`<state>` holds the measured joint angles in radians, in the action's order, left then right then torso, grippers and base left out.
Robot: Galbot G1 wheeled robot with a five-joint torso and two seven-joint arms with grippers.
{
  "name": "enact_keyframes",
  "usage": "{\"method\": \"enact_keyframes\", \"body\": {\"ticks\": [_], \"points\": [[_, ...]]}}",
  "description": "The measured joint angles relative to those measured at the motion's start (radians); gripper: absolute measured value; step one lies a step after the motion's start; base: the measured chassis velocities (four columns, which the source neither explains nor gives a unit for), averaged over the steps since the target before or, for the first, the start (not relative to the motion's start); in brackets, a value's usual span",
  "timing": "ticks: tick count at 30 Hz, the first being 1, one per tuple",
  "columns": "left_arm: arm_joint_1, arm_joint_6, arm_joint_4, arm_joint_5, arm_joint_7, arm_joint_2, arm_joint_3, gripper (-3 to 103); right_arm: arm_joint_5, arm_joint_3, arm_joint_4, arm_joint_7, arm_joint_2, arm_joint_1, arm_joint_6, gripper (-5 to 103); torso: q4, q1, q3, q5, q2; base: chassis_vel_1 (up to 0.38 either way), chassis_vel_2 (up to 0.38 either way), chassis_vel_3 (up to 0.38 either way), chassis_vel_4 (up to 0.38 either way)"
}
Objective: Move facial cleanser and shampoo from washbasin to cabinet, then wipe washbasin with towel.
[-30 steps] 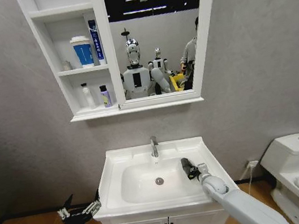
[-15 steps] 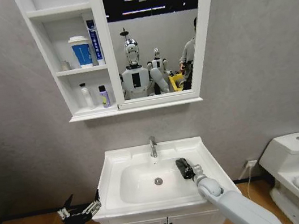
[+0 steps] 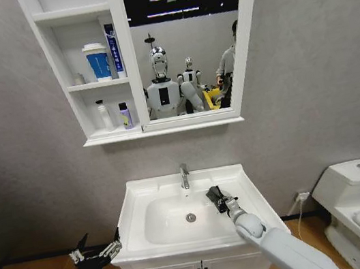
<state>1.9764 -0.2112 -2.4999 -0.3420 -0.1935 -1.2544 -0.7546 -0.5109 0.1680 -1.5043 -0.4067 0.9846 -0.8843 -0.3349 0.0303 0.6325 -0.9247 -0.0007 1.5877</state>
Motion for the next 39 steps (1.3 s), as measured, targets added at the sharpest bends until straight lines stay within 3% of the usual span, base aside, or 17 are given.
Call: {"method": "enact_keyframes", "body": {"ticks": [7,14,17,19,20,22,26,29,34,39], "points": [[0.000,0.000,0.000,0.000,0.000,0.000,0.000,100,-0.039,0.018,0.010,-0.058,0.004,-0.024,-0.064,2,0.0000,0.000,0.000,0.0002,0.000,0.000,0.000,0.000,0.000],[0.000,0.000,0.000,0.000,0.000,0.000,0.000,100,-0.104,0.055,0.086,-0.061,0.024,0.043,-0.105,2,0.0000,0.000,0.000,-0.0001,0.000,0.000,0.000,0.000,0.000],[0.000,0.000,0.000,0.000,0.000,0.000,0.000,100,-0.188,0.080,0.134,-0.073,0.063,0.098,-0.127,2,0.0001,0.000,0.000,-0.0002,0.000,0.000,0.000,0.000,0.000],[0.000,0.000,0.000,0.000,0.000,0.000,0.000,100,-0.308,0.115,0.187,-0.093,0.125,0.162,-0.152,2,0.0001,0.000,0.000,-0.0003,0.000,0.000,0.000,0.000,0.000],[0.000,0.000,0.000,0.000,0.000,0.000,0.000,100,-0.308,0.115,0.187,-0.093,0.125,0.162,-0.152,2,0.0001,0.000,0.000,-0.0003,0.000,0.000,0.000,0.000,0.000],[0.000,0.000,0.000,0.000,0.000,0.000,0.000,100,-0.404,0.162,0.231,-0.113,0.201,0.220,-0.165,2,-0.0003,0.000,0.000,-0.0001,0.000,0.000,0.000,0.000,0.000],[0.000,0.000,0.000,0.000,0.000,0.000,0.000,100,-0.457,0.191,0.251,-0.128,0.251,0.243,-0.171,2,-0.0003,0.000,0.000,-0.0002,0.000,0.000,0.000,0.000,0.000],[0.000,0.000,0.000,0.000,0.000,0.000,0.000,100,-0.532,0.223,0.277,-0.137,0.332,0.259,-0.152,2,-0.0001,0.000,0.000,-0.0002,0.000,0.000,0.000,0.000,0.000],[0.000,0.000,0.000,0.000,0.000,0.000,0.000,100,-0.536,0.233,0.319,-0.092,0.404,0.260,-0.070,2,-0.0003,0.000,0.000,0.0001,0.000,0.000,0.000,0.000,0.000],[0.000,0.000,0.000,0.000,0.000,0.000,0.000,100,-0.510,0.233,0.344,-0.106,0.415,0.257,-0.074,2,-0.0002,0.000,0.000,0.0001,0.000,0.000,0.000,0.000,0.000]]}}
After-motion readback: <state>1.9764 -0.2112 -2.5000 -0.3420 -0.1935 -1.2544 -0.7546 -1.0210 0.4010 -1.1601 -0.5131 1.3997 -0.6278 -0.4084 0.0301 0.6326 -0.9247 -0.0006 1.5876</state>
